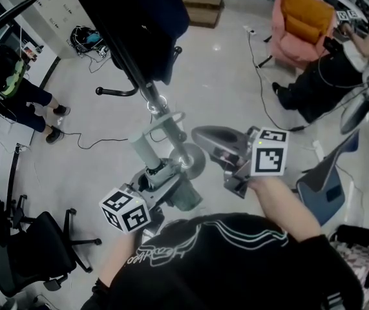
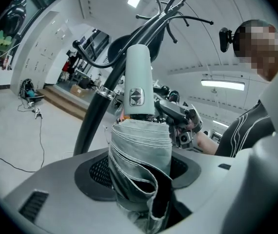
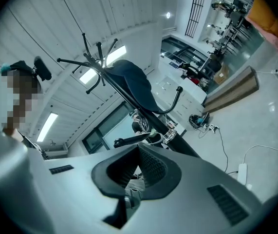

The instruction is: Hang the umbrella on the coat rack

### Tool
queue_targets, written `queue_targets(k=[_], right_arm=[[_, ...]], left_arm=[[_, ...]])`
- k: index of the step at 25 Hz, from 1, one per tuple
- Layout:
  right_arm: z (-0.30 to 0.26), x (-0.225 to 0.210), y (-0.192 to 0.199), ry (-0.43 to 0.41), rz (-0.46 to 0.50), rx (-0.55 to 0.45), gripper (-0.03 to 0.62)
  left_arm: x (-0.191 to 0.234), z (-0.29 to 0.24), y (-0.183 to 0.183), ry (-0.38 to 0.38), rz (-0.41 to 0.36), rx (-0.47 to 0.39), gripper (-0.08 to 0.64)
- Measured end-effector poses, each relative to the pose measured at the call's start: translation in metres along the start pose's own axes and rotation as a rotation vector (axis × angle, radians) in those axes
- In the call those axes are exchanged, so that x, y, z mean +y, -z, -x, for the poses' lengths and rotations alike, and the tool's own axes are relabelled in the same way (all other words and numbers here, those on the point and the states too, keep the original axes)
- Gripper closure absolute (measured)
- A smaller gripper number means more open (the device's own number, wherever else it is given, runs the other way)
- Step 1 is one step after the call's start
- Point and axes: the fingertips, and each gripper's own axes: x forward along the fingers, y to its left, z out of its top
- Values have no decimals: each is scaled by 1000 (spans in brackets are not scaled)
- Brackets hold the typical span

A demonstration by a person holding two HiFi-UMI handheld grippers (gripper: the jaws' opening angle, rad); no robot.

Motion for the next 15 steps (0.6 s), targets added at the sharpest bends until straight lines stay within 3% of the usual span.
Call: queue_targets(k=[15], right_arm=[[16, -11, 9, 62, 5, -3, 581]], left_arm=[[62, -8, 51, -110, 36, 115, 299]])
